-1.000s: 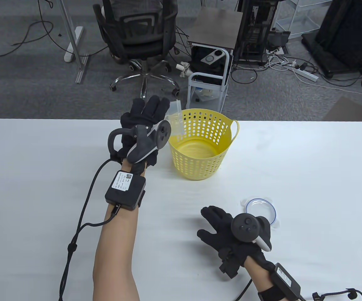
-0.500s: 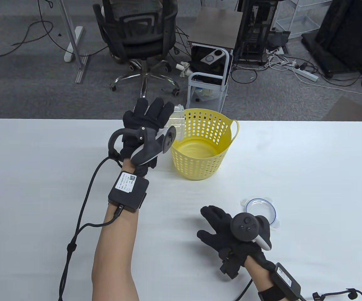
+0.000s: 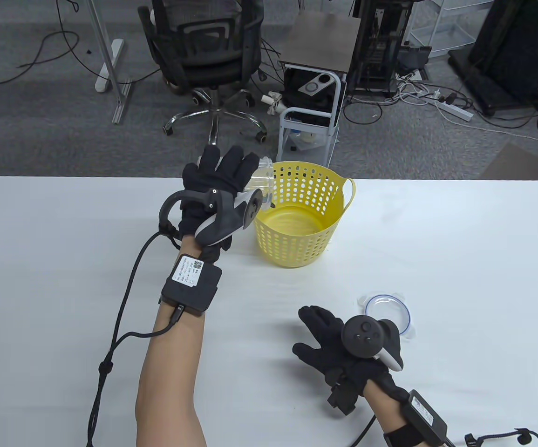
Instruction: Pour Go stones into a laundry basket
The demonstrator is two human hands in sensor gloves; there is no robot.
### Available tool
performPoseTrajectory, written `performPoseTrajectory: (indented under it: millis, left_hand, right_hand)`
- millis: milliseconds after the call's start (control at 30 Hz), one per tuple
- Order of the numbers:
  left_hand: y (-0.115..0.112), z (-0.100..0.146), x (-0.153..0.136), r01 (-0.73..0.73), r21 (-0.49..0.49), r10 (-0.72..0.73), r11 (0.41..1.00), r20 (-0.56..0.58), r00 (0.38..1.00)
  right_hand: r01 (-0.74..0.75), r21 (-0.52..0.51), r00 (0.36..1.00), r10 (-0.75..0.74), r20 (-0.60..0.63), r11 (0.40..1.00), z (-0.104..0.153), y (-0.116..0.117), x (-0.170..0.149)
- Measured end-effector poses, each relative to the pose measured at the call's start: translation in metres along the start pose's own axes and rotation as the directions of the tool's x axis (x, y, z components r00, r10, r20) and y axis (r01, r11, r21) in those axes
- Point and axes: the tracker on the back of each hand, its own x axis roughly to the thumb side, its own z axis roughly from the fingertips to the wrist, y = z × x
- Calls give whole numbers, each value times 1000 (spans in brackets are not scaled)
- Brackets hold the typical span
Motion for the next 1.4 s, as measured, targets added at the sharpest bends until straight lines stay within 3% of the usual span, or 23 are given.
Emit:
performPoseTrajectory:
  millis: [1400]
  left_hand:
    - [3, 0, 1, 50, 20, -50, 999, 21, 999]
  right_hand:
    - [-16, 36, 1000, 17, -14, 999, -1, 2, 0]
